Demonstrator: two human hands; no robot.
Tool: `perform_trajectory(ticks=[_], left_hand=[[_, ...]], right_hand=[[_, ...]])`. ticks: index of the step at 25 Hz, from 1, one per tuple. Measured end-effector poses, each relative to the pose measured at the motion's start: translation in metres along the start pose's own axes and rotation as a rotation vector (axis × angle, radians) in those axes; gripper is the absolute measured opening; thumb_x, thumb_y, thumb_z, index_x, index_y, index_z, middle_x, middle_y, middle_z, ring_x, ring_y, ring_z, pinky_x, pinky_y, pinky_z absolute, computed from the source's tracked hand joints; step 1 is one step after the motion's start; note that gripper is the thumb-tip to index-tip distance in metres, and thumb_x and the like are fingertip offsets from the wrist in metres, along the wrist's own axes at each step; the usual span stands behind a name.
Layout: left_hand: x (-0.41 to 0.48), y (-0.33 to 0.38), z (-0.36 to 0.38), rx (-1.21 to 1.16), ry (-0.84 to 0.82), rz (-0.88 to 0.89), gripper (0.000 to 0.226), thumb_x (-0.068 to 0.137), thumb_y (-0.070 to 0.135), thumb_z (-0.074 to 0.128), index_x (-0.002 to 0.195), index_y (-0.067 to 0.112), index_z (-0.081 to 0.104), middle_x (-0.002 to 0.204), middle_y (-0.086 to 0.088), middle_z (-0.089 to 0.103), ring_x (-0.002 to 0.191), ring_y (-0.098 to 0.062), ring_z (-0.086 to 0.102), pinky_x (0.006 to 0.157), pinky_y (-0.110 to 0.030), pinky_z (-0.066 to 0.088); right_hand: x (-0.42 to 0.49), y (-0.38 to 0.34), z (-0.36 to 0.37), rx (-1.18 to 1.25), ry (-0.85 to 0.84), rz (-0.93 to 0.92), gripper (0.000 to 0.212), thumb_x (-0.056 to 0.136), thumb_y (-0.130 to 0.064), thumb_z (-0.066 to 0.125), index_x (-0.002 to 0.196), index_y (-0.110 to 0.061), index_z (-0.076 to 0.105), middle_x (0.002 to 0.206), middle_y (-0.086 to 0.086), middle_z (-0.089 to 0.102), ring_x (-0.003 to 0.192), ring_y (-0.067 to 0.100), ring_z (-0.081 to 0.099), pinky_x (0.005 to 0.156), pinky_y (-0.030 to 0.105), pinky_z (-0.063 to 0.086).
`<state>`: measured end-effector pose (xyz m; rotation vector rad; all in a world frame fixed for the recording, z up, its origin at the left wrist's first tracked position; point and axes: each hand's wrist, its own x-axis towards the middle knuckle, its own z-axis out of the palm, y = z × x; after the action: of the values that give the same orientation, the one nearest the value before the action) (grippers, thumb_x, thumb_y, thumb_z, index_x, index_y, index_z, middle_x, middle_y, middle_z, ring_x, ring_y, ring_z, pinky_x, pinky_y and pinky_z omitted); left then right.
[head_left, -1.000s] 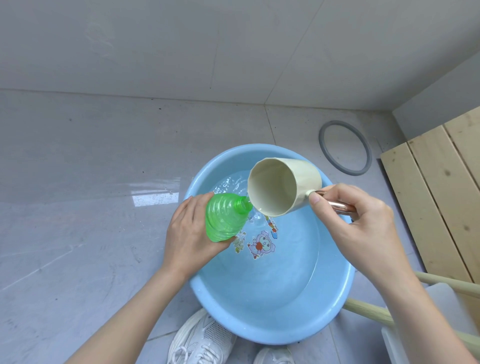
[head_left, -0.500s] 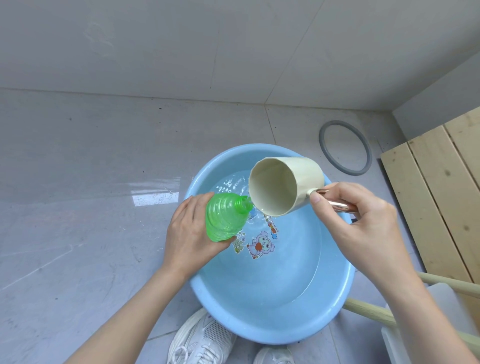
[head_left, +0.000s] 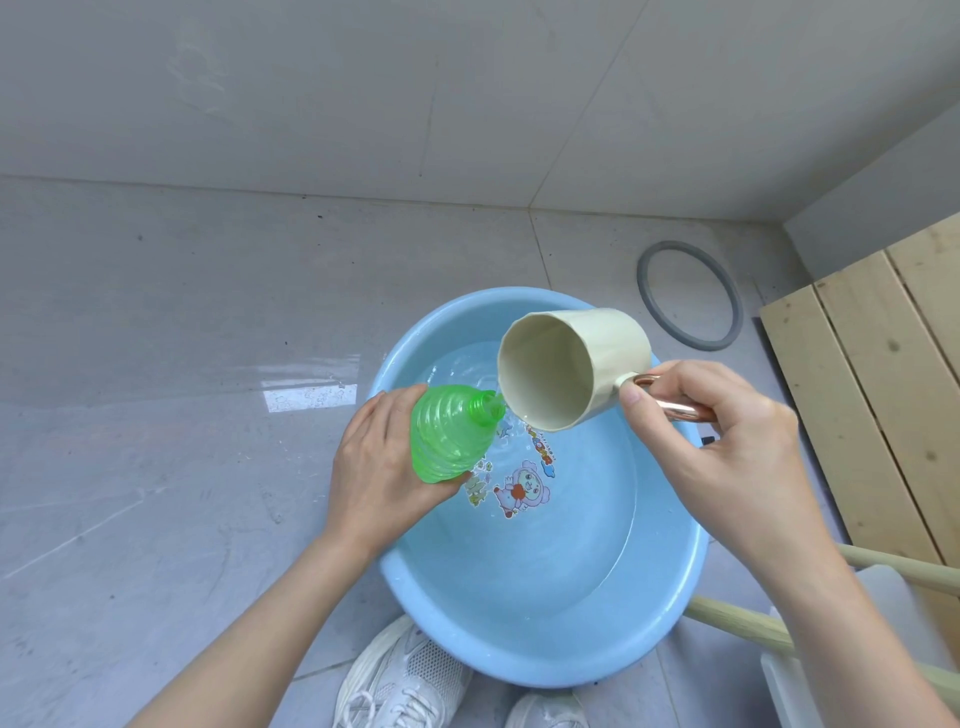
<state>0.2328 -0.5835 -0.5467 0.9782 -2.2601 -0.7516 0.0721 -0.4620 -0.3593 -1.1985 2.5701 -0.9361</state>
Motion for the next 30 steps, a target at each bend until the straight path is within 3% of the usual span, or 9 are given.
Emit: perform_trajectory(ticks=[7,16,24,30], left_hand=[[0.0001,0.0002,0.0004,-0.002,0.021,0.016,0.079,0.056,0.046,0.081,0.12,0.008,0.053,0.11,-0.002,0.062,0.102,-0.021,0.053,0.093,-0.026,0.036],[-0.0002,0.0009,-0.0006,0.001,0.02,0.014,0.078,0.059,0.05,0.076,0.12,0.008,0.053,0.11,-0.003,0.062,0.103,-0.021,0.053,0.093,-0.027,0.036],[-0.0002,0.0007,0.0001,0.0,0.022,0.018,0.079,0.056,0.044,0.083,0.12,0.008,0.053,0.11,-0.003,0.063,0.103,-0.022,0.054,0.094,-0.027,0.035],[-0.0003,0.0004,-0.0002,-0.004,0.018,0.017,0.08,0.055,0.042,0.085,0.12,0.008,0.053,0.11,-0.003,0.062,0.102,-0.023,0.055,0.093,-0.027,0.036]], right_hand=[[0.0004,-0.0003,-0.0003,-0.02,0.012,-0.039,0.034,0.078,-0.05,0.058,0.069,-0.017,0.061,0.083,-0.009,0.066,0.082,0.008,0.062,0.062,0.01,0.038],[0.0012,0.0007,0.0001,-0.061,0.014,-0.052,0.027,0.08,-0.04,0.063,0.069,-0.015,0.062,0.084,-0.006,0.065,0.08,0.009,0.061,0.059,0.009,0.036],[0.0015,-0.0017,0.0011,-0.074,0.019,-0.077,0.027,0.08,-0.04,0.063,0.069,-0.015,0.062,0.084,-0.006,0.065,0.077,0.01,0.062,0.064,0.026,0.046],[0.0005,-0.0004,0.0021,-0.082,0.024,-0.11,0.03,0.081,-0.043,0.061,0.068,-0.015,0.06,0.084,-0.006,0.064,0.076,0.011,0.063,0.067,0.028,0.047]])
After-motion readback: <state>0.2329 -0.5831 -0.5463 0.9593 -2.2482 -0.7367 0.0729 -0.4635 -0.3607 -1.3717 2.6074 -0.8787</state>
